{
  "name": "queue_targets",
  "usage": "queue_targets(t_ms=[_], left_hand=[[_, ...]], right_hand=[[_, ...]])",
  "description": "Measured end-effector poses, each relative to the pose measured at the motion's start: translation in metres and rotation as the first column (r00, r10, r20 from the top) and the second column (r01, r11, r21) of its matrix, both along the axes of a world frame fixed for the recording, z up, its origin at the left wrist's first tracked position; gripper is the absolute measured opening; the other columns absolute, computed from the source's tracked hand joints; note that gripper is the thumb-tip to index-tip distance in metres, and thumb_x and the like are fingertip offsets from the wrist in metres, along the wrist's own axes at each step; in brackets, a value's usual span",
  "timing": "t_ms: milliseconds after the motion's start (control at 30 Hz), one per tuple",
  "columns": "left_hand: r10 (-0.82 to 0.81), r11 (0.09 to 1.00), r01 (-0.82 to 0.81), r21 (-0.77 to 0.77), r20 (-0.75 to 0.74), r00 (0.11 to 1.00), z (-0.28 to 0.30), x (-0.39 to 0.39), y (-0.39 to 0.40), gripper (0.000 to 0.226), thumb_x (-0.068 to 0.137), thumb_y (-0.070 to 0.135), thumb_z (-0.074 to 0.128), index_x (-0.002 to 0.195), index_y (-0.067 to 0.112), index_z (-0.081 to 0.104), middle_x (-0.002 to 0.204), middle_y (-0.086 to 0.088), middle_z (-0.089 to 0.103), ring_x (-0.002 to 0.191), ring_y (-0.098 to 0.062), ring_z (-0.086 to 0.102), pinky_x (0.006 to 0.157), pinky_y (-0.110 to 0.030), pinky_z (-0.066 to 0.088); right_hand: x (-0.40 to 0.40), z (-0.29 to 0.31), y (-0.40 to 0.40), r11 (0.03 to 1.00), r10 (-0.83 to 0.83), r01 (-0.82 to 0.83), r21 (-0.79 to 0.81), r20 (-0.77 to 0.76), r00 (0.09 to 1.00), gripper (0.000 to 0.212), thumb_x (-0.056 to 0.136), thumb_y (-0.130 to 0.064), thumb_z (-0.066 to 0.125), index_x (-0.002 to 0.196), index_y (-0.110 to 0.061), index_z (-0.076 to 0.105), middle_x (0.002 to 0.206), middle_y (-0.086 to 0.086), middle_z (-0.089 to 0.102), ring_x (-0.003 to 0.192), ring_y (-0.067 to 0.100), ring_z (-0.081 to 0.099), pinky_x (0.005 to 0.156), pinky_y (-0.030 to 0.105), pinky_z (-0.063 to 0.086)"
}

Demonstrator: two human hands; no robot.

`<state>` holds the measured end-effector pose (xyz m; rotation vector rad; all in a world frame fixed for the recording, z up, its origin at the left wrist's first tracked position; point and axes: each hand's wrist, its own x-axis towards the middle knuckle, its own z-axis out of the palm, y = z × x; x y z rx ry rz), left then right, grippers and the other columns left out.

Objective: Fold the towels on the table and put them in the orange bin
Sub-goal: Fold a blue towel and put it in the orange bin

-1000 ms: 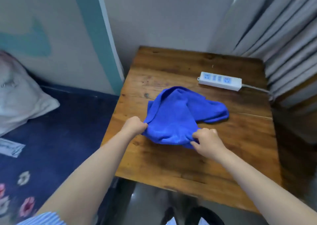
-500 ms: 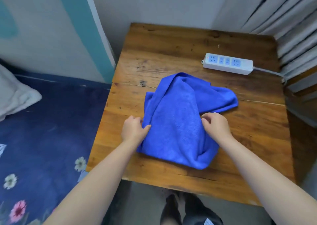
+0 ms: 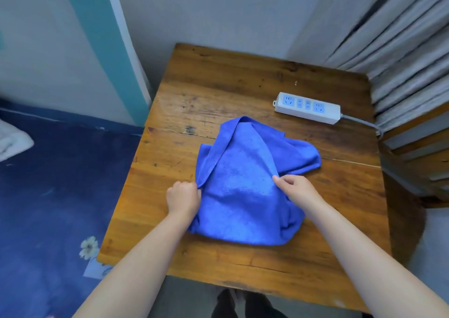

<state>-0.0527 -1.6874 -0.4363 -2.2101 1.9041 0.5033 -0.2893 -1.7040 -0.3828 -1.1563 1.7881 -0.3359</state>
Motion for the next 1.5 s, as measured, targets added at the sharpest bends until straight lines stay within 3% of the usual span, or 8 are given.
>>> queue_targets(t_ms=[133, 367, 667, 800, 900, 1000, 1100, 1500], left_hand=[[0.08, 0.993, -0.094, -0.067, -0.187, 0.979, 0.013, 0.007, 0.002, 0.03, 0.093, 0.028, 0.046, 0.092, 0.004, 0.065, 0.099, -0.016, 0.067, 0.1, -0.033, 0.055, 0.073, -0.036, 0.042], [0.339, 0.888, -0.46, -0.021, -0.647, 0.683, 0.036, 0.018, 0.0, 0.019, 0.09, 0.011, 0.053, 0.095, 0.001, 0.068, 0.095, -0.013, 0.068, 0.088, -0.021, 0.058, 0.065, -0.021, 0.031], [0.41, 0.583, -0.812, -0.018, -0.857, 0.313, 0.076, 0.025, -0.019, 0.014, 0.09, 0.011, 0.043, 0.082, 0.01, 0.055, 0.065, 0.008, 0.044, 0.075, -0.015, 0.041, 0.055, -0.02, 0.034], [0.464, 0.802, -0.596, 0.031, -0.662, 0.589, 0.068, 0.013, 0.001, 0.016, 0.089, 0.007, 0.044, 0.083, 0.006, 0.06, 0.075, -0.011, 0.056, 0.078, -0.025, 0.048, 0.062, -0.03, 0.038], [0.435, 0.898, -0.412, 0.154, -0.449, 0.78, 0.05, -0.001, 0.023, 0.021, 0.087, 0.006, 0.046, 0.091, -0.002, 0.064, 0.094, -0.026, 0.063, 0.09, -0.036, 0.059, 0.074, -0.036, 0.046], [0.391, 0.917, -0.335, 0.218, -0.311, 0.866, 0.039, -0.011, 0.038, 0.021, 0.086, 0.006, 0.045, 0.089, 0.001, 0.065, 0.103, -0.024, 0.065, 0.099, -0.036, 0.058, 0.08, -0.033, 0.045], [0.398, 0.91, -0.338, 0.238, -0.278, 0.875, 0.03, -0.014, 0.044, 0.02, 0.085, 0.009, 0.048, 0.094, 0.003, 0.064, 0.103, -0.021, 0.066, 0.1, -0.033, 0.059, 0.079, -0.031, 0.044], [0.471, 0.882, -0.443, 0.16, -0.307, 0.827, 0.013, -0.019, 0.029, 0.02, 0.088, 0.021, 0.055, 0.095, 0.009, 0.068, 0.107, -0.014, 0.067, 0.104, -0.028, 0.059, 0.083, -0.03, 0.045]], right_hand=[[0.001, 0.0, 0.017, 0.985, -0.089, 0.06, 0.159, 0.182, 0.979, 0.037, 0.093, -0.009, 0.04, 0.059, -0.004, 0.052, 0.052, 0.001, 0.048, 0.052, 0.01, 0.044, 0.05, 0.018, 0.036], [0.012, -0.002, 0.029, 0.946, 0.324, -0.324, 0.018, -0.082, 0.942, 0.028, 0.084, -0.006, 0.057, 0.057, -0.01, 0.055, 0.059, 0.003, 0.049, 0.067, 0.016, 0.043, 0.056, 0.026, 0.03], [-0.068, 0.061, 0.007, 0.774, -0.417, 0.429, -0.465, 0.136, 0.899, 0.013, 0.086, 0.001, 0.051, 0.079, -0.003, 0.061, 0.066, 0.003, 0.05, 0.052, -0.005, 0.048, 0.046, -0.001, 0.032], [-0.102, 0.058, 0.04, 0.863, -0.426, 0.418, -0.282, 0.038, 0.904, 0.036, 0.086, 0.002, 0.049, 0.055, -0.016, 0.048, 0.052, -0.001, 0.047, 0.045, 0.004, 0.047, 0.039, 0.003, 0.032], [-0.107, 0.032, 0.082, 0.972, -0.04, 0.102, 0.211, -0.279, 0.959, 0.037, 0.083, 0.007, 0.046, 0.049, -0.008, 0.048, 0.029, -0.003, 0.047, 0.045, 0.017, 0.046, 0.035, 0.012, 0.035], [-0.1, 0.014, 0.105, 0.89, 0.293, -0.055, 0.453, -0.475, 0.83, 0.02, 0.085, -0.006, 0.044, 0.087, -0.004, 0.063, 0.08, 0.011, 0.072, 0.083, 0.027, 0.064, 0.067, 0.015, 0.049], [-0.086, 0.003, 0.102, 0.977, 0.202, -0.094, 0.193, -0.672, 0.713, 0.032, 0.086, -0.017, 0.047, 0.116, -0.009, 0.055, 0.122, 0.012, 0.056, 0.116, 0.03, 0.05, 0.094, 0.037, 0.04], [-0.039, -0.025, 0.055, 0.99, -0.137, 0.105, -0.099, -0.426, 0.894, 0.017, 0.084, -0.02, 0.06, 0.086, -0.006, 0.068, 0.098, 0.014, 0.068, 0.098, 0.033, 0.058, 0.075, 0.032, 0.043]])
